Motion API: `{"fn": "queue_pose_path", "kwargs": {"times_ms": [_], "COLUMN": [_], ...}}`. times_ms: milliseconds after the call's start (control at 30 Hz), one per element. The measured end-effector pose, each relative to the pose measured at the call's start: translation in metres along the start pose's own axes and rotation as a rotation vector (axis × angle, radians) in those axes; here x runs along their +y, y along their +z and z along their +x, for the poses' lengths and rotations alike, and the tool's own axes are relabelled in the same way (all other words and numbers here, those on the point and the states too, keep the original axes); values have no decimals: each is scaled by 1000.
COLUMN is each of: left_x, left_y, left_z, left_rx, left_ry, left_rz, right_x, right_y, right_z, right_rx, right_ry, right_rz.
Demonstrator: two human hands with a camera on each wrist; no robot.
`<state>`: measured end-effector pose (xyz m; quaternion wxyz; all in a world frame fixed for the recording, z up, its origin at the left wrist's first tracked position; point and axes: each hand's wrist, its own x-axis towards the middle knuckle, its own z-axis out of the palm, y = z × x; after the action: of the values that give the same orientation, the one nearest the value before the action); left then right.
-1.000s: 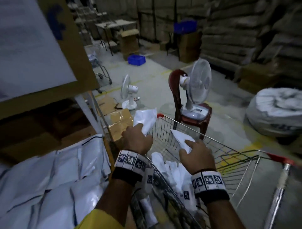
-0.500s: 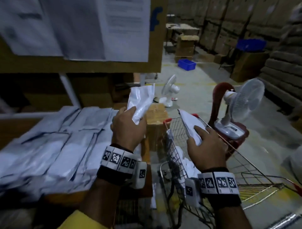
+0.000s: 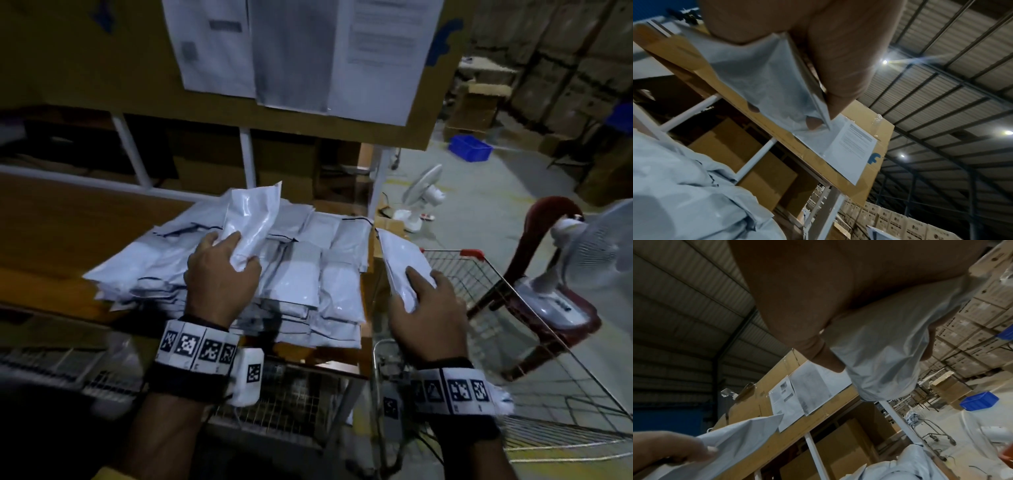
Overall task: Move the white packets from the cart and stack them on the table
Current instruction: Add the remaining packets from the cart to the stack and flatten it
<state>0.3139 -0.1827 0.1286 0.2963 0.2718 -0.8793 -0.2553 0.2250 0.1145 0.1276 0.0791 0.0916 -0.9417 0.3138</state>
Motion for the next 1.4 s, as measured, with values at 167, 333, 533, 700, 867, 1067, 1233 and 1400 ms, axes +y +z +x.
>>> {"fn": "queue_pose_path", "kwargs": {"times_ms": [167,333,533,700,867,1067,1233,1400], "left_x": [-53,-124,-216,-276,-301,-304,-308,-305], "left_y": [-25,-57,-95,-91,-73,-49,-40,-49], "left_z": [23,66,120,146,153,155,161,166], "left_rx": [0,-56,-160,-359,-480,-591,-577,-470], "left_ry": [-74,-143,-179,-177,-192,-233,-238,-263], "left_rz": [11,51,182,306,353,384,408,340], "right_x": [-45,-110,-186,-235,-259,-273,-281,-281], "right_y": [32,87,149,178,199,210,212,216], "right_z": [7,18,21,19,17,12,11,12], "right_rx": [-8,4,-59,-58,-15,-4,20,11], "right_ry": [-2,2,24,78,115,148,160,169], "right_rz": [0,36,44,28,15,-38,-76,-136]}}
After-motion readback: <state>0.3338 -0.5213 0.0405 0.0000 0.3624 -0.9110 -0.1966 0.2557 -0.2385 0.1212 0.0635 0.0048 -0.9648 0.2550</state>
